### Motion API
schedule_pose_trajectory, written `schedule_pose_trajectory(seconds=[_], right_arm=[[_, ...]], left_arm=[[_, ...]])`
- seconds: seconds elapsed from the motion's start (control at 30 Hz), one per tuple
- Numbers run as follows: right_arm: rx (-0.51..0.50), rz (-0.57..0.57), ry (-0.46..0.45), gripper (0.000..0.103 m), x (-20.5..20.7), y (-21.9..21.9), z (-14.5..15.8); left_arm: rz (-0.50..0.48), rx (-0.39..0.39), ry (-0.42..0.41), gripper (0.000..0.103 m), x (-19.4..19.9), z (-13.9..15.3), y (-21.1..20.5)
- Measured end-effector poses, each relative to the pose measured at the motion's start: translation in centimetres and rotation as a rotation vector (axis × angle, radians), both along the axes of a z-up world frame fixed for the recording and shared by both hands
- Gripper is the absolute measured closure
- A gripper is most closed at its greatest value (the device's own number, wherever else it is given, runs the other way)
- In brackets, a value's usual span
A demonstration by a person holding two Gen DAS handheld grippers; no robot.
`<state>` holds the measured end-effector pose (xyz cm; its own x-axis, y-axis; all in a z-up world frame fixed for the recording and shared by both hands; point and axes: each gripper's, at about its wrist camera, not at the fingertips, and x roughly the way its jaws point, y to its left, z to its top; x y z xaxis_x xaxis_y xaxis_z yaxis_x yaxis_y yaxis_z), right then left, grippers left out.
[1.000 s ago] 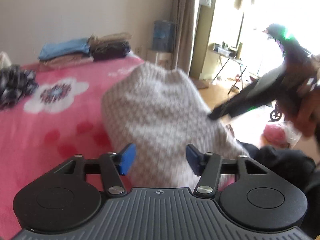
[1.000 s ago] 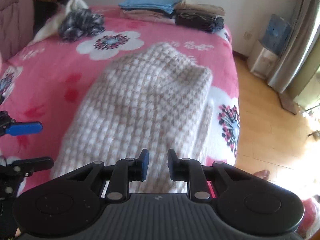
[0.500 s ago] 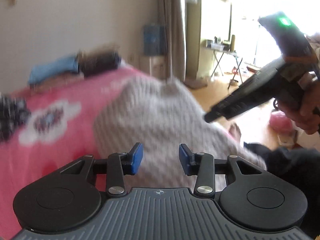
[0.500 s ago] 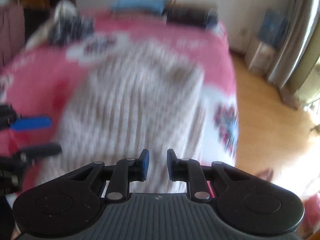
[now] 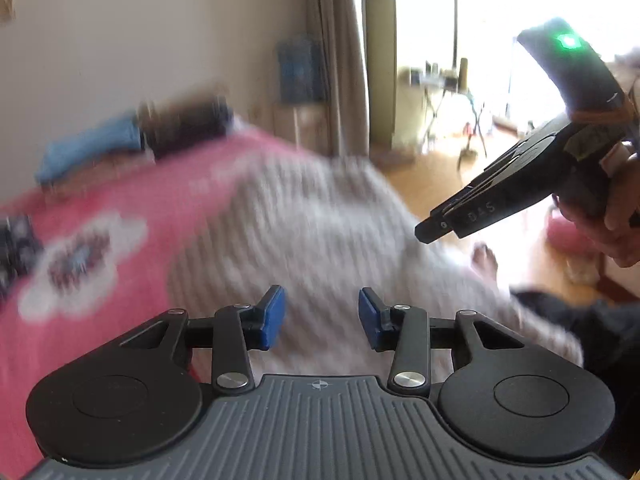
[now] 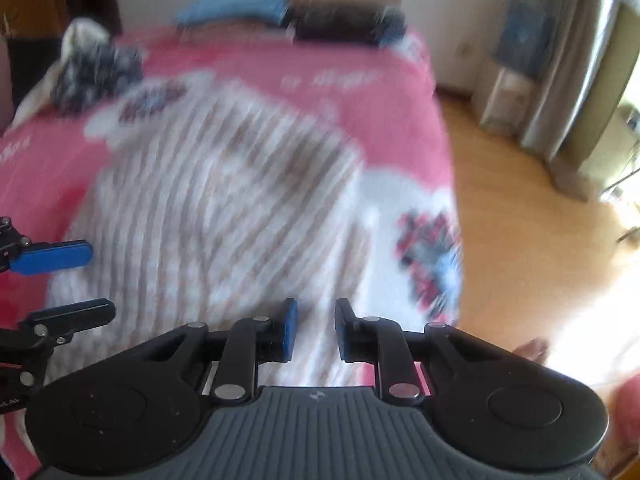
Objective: Fold clothes
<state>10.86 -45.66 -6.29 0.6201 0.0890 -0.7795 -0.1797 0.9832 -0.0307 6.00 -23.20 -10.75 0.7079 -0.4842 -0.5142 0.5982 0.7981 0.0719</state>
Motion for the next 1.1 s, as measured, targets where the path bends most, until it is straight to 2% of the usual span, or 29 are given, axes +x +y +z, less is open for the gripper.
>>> schedule_pose_trajectory(seconds=[0.1,0.17,0.23,0.3,0.33,0.37,0.4,0.5,0.6,0.67,0.7,0.77,0.83,0.87,0.9,0.97,1.1], right_arm=[[0.075,0.004,-0.121,0.082,0.8,-0.6,3.2],[0.107,0.017,-0.148,0.082,2.1,-0.4,3.3],[0.072,0.013,-0.066,0.082,3.8,-0.2,0.1],[-0.022,-0.014,0.053,0.082,5.0,-0.1,-5.1],[-0.012,-0.023,0.058,0.082,5.0,-0.5,-6.6],[0.029,-0.04,0.048,0.083,4.7,-1.2,-6.7],[0.061,-0.051,0.041,0.083,4.6,-1.7,-6.7],[0.068,-0.043,0.053,0.083,4.6,-2.0,-5.8],[0.07,-0.031,-0.01,0.083,4.2,-2.2,-3.1],[0.088,-0.008,-0.094,0.083,4.0,-2.4,-1.3],[0.101,0.003,-0.122,0.082,3.9,-2.4,-0.9],[0.103,0.016,-0.107,0.083,4.9,-2.2,-2.1],[0.107,0.0,-0.067,0.08,5.8,-2.6,-4.6],[0.11,-0.016,-0.04,0.078,6.2,-2.9,-6.3],[0.128,-0.038,-0.02,0.077,6.3,-3.4,-7.4],[0.247,-0.107,-0.013,0.072,4.4,-5.5,-6.8],[0.483,-0.246,0.002,0.071,0.6,-9.7,-5.7]], left_arm=[[0.014,-0.015,-0.015,0.062,2.9,0.9,-0.8],[0.016,0.009,0.042,0.062,5.3,-0.4,-1.9],[0.003,0.038,0.094,0.059,7.2,-2.2,-3.1],[-0.027,0.065,0.07,0.058,7.3,-3.9,-4.1],[-0.031,0.082,0.042,0.056,6.9,-4.2,-4.7],[-0.035,0.09,0.029,0.056,6.7,-4.3,-5.0],[-0.039,0.087,0.03,0.056,6.7,-4.1,-5.0],[-0.063,0.084,0.037,0.056,6.8,-2.8,-4.7],[-0.096,0.029,-0.011,0.056,7.0,-0.9,-4.0],[-0.103,-0.011,-0.024,0.056,7.6,0.0,-4.1],[-0.094,-0.022,0.017,0.056,8.7,-0.3,-4.7],[-0.063,-0.008,0.127,0.056,11.0,-2.2,-6.2],[-0.026,0.032,0.205,0.057,12.5,-4.7,-7.2],[-0.019,0.05,0.214,0.057,12.7,-5.3,-7.6],[-0.023,0.063,0.202,0.057,12.5,-5.4,-7.9],[-0.027,0.07,0.193,0.055,12.4,-5.4,-8.0],[-0.029,0.076,0.185,0.055,12.2,-5.3,-8.0]])
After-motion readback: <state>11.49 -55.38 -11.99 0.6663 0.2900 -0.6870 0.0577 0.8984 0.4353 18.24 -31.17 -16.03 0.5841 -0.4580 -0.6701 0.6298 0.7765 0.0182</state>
